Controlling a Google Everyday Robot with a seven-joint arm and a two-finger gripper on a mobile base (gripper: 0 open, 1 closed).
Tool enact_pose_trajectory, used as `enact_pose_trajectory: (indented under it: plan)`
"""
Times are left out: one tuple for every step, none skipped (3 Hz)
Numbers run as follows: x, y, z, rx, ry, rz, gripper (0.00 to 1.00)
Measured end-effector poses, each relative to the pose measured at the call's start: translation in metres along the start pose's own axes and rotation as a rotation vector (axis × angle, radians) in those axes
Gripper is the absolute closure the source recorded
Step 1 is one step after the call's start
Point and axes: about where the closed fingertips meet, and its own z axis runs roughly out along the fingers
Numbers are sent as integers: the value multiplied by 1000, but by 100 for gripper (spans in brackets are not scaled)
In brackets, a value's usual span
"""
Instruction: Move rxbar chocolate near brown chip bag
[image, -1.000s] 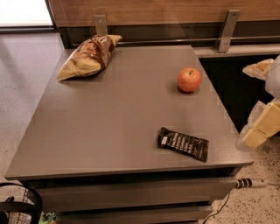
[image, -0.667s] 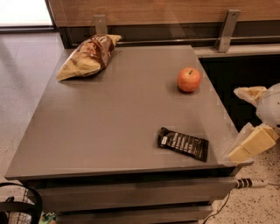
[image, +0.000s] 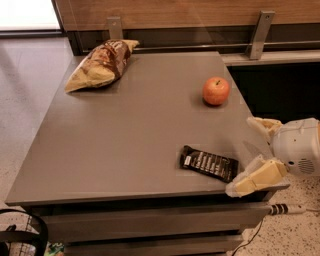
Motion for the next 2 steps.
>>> enact_pose_trajectory:
  plan:
    - [1, 4, 22, 10, -47, -13, 0]
    - [3, 1, 45, 35, -113, -48, 0]
